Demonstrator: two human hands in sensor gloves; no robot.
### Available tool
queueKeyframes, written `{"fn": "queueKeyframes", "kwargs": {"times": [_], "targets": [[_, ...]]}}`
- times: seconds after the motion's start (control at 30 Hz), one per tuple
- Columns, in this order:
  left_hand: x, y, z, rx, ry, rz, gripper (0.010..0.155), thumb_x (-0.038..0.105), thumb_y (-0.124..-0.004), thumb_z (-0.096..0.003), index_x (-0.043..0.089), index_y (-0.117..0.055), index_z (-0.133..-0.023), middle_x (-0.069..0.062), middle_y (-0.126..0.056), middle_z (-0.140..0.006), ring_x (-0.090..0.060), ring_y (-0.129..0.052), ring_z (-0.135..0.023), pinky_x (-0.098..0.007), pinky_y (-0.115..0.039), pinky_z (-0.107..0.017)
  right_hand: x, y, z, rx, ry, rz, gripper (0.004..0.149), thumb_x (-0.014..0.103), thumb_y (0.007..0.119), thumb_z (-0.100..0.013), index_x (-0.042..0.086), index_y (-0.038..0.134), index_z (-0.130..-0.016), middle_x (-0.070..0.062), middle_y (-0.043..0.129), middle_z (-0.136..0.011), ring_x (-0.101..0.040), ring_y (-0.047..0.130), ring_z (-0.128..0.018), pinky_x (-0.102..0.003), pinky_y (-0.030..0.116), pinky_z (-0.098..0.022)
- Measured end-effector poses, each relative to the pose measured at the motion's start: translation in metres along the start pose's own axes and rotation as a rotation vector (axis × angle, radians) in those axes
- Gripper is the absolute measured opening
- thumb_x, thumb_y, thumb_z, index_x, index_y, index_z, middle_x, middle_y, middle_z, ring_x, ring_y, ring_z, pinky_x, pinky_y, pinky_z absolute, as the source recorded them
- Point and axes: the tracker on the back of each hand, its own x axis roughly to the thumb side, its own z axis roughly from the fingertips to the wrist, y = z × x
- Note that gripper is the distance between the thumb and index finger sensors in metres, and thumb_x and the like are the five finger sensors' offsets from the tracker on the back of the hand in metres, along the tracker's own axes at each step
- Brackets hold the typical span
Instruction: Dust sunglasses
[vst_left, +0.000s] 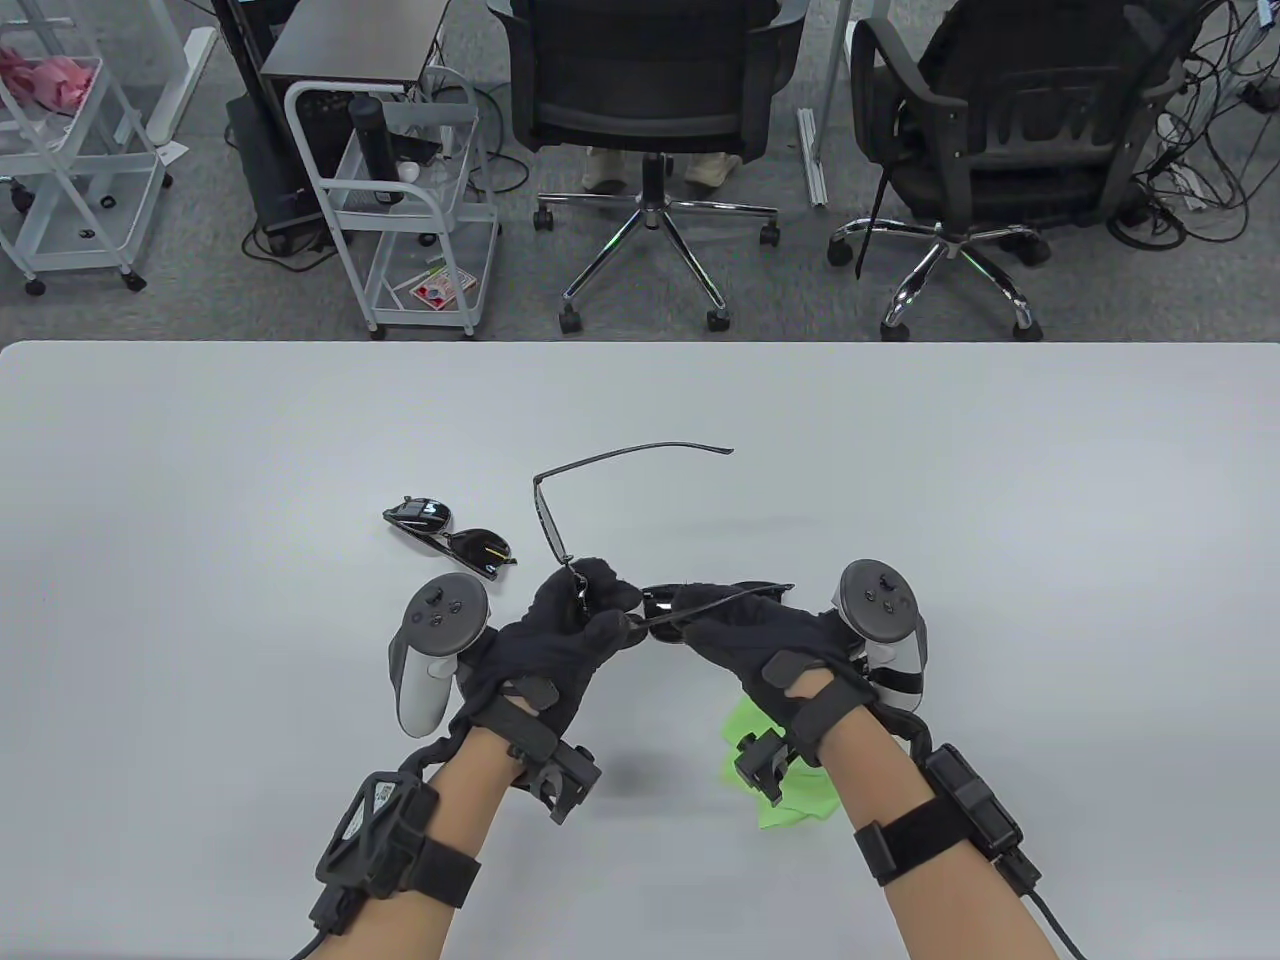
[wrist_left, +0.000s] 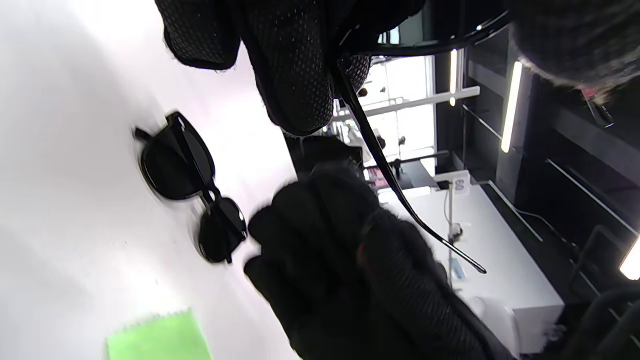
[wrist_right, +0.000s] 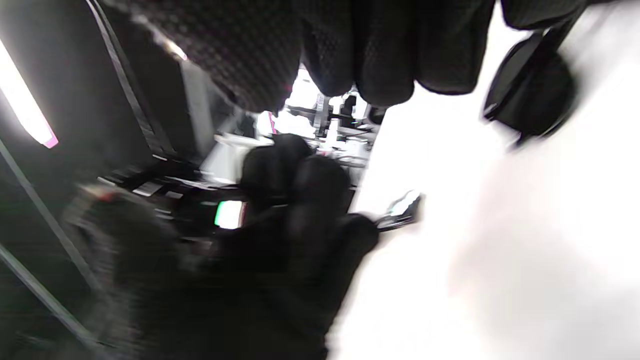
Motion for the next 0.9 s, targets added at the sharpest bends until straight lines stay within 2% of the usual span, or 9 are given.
{"fn": "queueKeyframes", "kwargs": {"times": [0.03,0.17,0.23,0.4,0.47,0.57,0.67,0.77,0.9], "targets": [[0.0,0.002,0.0,0.019,0.005,-0.024,0.096,0.078,-0.074,-0.0236,0.035,-0.044,-0.103,0.015,-0.07,-0.103,-0.007,-0.097,-0.09,-0.042,-0.07,-0.075,0.002,-0.003,0.0,0.008,0.011,0.135,0.057,0.032,0.091,-0.042,0.002,0.082,-0.09,-0.025,0.085,-0.09,-0.051,0.085,-0.076,-0.069,0.061,-0.055],[0.002,0.007,0.001,0.095,0.016,-0.186,0.095,0.078,-0.075,-0.0241,0.034,-0.044,-0.103,0.014,-0.07,-0.103,-0.009,-0.097,-0.089,-0.043,-0.069,-0.075,0.007,-0.004,-0.001,0.111,0.169,0.937,0.058,0.04,0.093,-0.041,0.006,0.085,-0.087,-0.02,0.09,-0.085,-0.045,0.092,-0.071,-0.066,0.067,-0.054],[0.002,0.007,0.001,0.105,0.017,-0.22,0.095,0.077,-0.075,-0.0243,0.034,-0.044,-0.103,0.013,-0.07,-0.103,-0.01,-0.097,-0.089,-0.043,-0.069,-0.074,0.001,0.002,-0.004,0.176,0.255,1.186,0.062,0.047,0.092,-0.04,0.007,0.085,-0.088,-0.018,0.091,-0.086,-0.043,0.093,-0.07,-0.065,0.068,-0.055],[0.006,0.005,0.002,0.119,0.004,-0.291,0.096,0.077,-0.076,-0.0241,0.034,-0.045,-0.103,0.013,-0.071,-0.103,-0.01,-0.097,-0.088,-0.044,-0.069,-0.074,-0.02,0.018,-0.009,0.356,0.328,1.21,0.066,0.046,0.095,-0.038,0.006,0.083,-0.089,-0.019,0.087,-0.088,-0.044,0.09,-0.072,-0.066,0.066,-0.056],[0.006,0.004,0.002,0.122,0.003,-0.307,0.095,0.077,-0.076,-0.0239,0.034,-0.045,-0.103,0.013,-0.071,-0.103,-0.01,-0.097,-0.089,-0.044,-0.069,-0.074,-0.019,0.023,-0.01,0.345,0.284,1.254,0.061,0.044,0.097,-0.036,0.008,0.085,-0.084,-0.016,0.091,-0.083,-0.041,0.092,-0.068,-0.064,0.067,-0.056],[0.007,0.005,0.002,0.139,0.001,-0.335,0.096,0.076,-0.077,-0.0238,0.033,-0.046,-0.103,0.012,-0.071,-0.102,-0.011,-0.097,-0.088,-0.045,-0.069,-0.074,-0.019,0.028,-0.011,0.419,0.285,1.178,0.043,0.037,0.095,-0.039,0.014,0.092,-0.074,-0.009,0.098,-0.072,-0.036,0.098,-0.06,-0.063,0.07,-0.055],[0.011,0.005,0.004,0.183,-0.013,-0.441,0.096,0.075,-0.08,-0.023,0.033,-0.047,-0.103,0.011,-0.073,-0.102,-0.013,-0.097,-0.087,-0.046,-0.068,-0.074,-0.007,0.018,-0.008,0.473,0.227,0.955,0.04,0.037,0.09,-0.042,0.015,0.09,-0.075,-0.008,0.096,-0.074,-0.035,0.097,-0.061,-0.063,0.069,-0.056],[0.021,0.004,0.008,0.28,-0.039,-0.648,0.095,0.074,-0.082,-0.0221,0.033,-0.05,-0.102,0.012,-0.075,-0.099,-0.014,-0.098,-0.086,-0.047,-0.068,-0.073,0.013,-0.007,-0.001,0.38,0.06,0.558,0.039,0.033,0.087,-0.042,0.015,0.089,-0.076,-0.01,0.096,-0.076,-0.036,0.101,-0.062,-0.062,0.071,-0.055],[0.034,-0.001,0.015,0.391,-0.097,-0.856,0.094,0.074,-0.083,-0.0219,0.034,-0.052,-0.102,0.012,-0.076,-0.098,-0.014,-0.097,-0.086,-0.049,-0.066,-0.074,0.028,-0.035,0.005,0.225,-0.168,0.051,0.039,0.03,0.087,-0.042,0.014,0.091,-0.077,-0.014,0.102,-0.073,-0.033,0.112,-0.053,-0.055,0.08,-0.054]]}}
